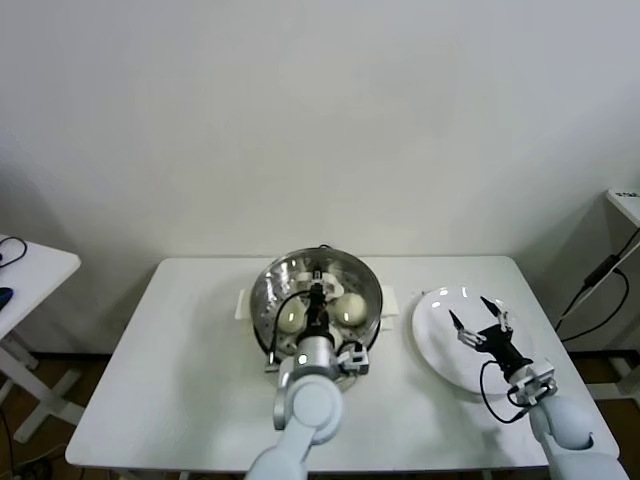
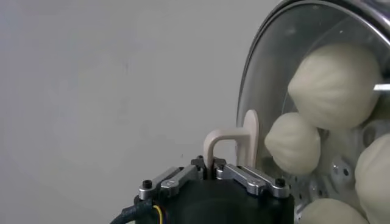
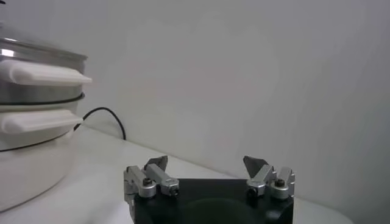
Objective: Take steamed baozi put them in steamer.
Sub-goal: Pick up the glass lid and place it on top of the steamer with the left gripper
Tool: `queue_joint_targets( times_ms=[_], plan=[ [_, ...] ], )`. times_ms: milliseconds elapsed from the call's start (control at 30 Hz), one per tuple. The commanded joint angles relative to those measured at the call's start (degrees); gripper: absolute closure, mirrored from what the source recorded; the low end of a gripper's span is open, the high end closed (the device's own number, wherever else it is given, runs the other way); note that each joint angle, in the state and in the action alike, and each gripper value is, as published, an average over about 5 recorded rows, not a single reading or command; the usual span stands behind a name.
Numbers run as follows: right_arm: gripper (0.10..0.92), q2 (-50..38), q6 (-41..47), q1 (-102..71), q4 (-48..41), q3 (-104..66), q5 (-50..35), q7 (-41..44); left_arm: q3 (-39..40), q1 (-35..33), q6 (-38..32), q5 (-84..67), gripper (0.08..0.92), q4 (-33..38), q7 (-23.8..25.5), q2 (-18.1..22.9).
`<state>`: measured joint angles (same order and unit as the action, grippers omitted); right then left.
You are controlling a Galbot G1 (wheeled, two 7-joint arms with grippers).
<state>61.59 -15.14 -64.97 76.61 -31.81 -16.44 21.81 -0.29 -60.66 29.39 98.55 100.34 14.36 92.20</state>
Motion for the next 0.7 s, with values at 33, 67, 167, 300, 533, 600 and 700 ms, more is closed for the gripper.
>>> queue_joint_targets(
  times_ms=[33, 67, 167, 300, 533, 600, 700],
  plan=[
    [0.203, 0.15, -0.05, 0.02, 0.01, -0.03, 0.13, 0.06, 0.32, 0.42, -0.22, -0.37, 0.848, -0.30, 0.09, 2.80],
    [0.203, 0.17, -0.05, 0.02, 0.04, -0.03, 0.16, 0.07, 0.32, 0.45, -0.25, -0.38, 0.848, -0.33, 0.13, 2.80],
    [0.203, 0.18, -0.05, 0.03, 0.06, -0.02, 0.24, 0.11, 0.33, 0.45, -0.33, -0.41, 0.848, -0.32, 0.24, 2.80],
    [0.203, 0.20, -0.02, 0.13, 0.17, 0.01, 0.31, 0.13, 0.38, 0.57, -0.45, -0.44, 0.847, -0.28, 0.47, 2.80],
    [0.203, 0.22, 0.01, 0.18, 0.29, 0.10, 0.65, 0.16, 0.44, 0.76, -0.63, -0.44, 0.848, -0.25, 0.76, 2.80],
    [0.203, 0.17, 0.02, 0.19, 0.25, 0.10, 0.75, 0.19, 0.41, 0.76, -0.74, -0.47, 0.848, -0.06, 0.88, 2.80],
    [0.203, 0.09, 0.05, 0.30, 0.16, 0.11, 0.84, 0.25, 0.35, 0.75, -0.96, -0.62, 0.822, 0.29, 1.08, 2.80]
  ],
)
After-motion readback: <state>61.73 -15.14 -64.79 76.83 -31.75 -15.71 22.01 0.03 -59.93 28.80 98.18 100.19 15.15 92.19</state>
